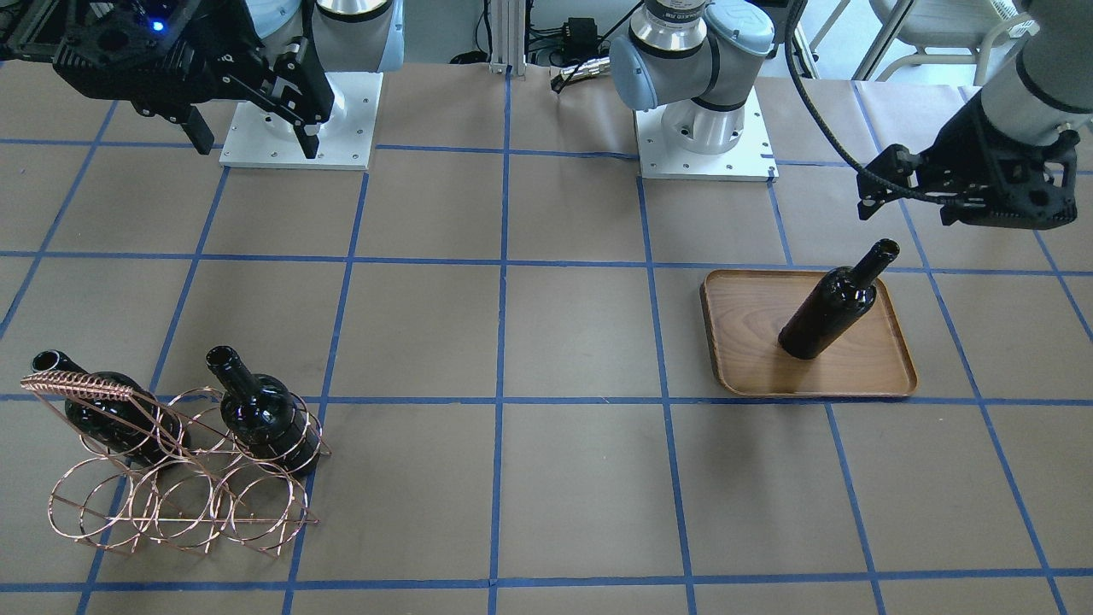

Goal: Take wine from basket and place on tray
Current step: 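Lay the bottle down on the wooden tray and open the left gripper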

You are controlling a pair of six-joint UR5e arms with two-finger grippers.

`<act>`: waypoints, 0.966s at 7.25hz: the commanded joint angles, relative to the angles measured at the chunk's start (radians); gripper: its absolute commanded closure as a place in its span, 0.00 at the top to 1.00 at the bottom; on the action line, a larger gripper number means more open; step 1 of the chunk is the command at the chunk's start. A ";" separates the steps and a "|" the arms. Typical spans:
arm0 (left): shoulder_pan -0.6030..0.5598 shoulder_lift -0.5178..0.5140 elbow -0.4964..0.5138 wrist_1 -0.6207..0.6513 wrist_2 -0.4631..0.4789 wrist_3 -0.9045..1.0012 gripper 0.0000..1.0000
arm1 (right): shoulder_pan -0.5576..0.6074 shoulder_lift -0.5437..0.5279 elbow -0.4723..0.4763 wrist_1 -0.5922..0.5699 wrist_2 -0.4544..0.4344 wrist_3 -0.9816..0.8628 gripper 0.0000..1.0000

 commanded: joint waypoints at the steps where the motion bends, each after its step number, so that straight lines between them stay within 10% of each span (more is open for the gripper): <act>1: -0.142 0.012 0.069 -0.036 -0.007 -0.205 1.00 | 0.000 0.000 0.000 0.002 -0.001 0.000 1.00; 7: -0.384 0.048 0.067 0.036 -0.101 -0.360 1.00 | -0.002 -0.003 0.005 -0.003 0.004 0.000 1.00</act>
